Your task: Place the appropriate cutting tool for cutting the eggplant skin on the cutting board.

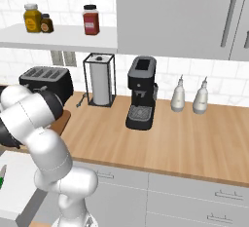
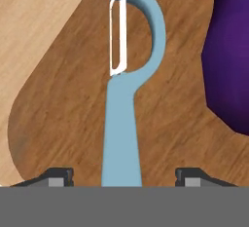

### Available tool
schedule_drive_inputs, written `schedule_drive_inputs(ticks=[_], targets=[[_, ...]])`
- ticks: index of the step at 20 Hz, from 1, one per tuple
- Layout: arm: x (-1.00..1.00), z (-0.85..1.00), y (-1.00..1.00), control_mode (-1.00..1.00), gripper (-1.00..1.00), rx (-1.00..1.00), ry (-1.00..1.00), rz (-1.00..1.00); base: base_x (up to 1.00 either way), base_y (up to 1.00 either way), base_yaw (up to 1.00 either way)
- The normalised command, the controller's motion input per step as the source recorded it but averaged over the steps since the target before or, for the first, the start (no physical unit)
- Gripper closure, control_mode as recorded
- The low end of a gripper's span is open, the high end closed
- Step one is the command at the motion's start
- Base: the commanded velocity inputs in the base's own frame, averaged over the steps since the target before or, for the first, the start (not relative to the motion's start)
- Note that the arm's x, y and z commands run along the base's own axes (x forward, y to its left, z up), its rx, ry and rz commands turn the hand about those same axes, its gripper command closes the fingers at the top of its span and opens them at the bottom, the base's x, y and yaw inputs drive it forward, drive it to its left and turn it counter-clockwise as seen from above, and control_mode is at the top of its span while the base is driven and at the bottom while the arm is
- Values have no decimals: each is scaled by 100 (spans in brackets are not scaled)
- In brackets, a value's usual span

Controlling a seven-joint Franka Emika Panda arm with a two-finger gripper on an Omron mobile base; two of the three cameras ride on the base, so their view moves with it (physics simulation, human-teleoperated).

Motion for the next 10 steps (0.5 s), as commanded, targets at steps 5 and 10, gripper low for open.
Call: schedule_drive_inputs(ticks=[5,10], targets=[[1,4,-10,-100,-100,0,0,0,0,0,0],[-30,84,-14,-100,-100,8,0,0,0,0,0]])
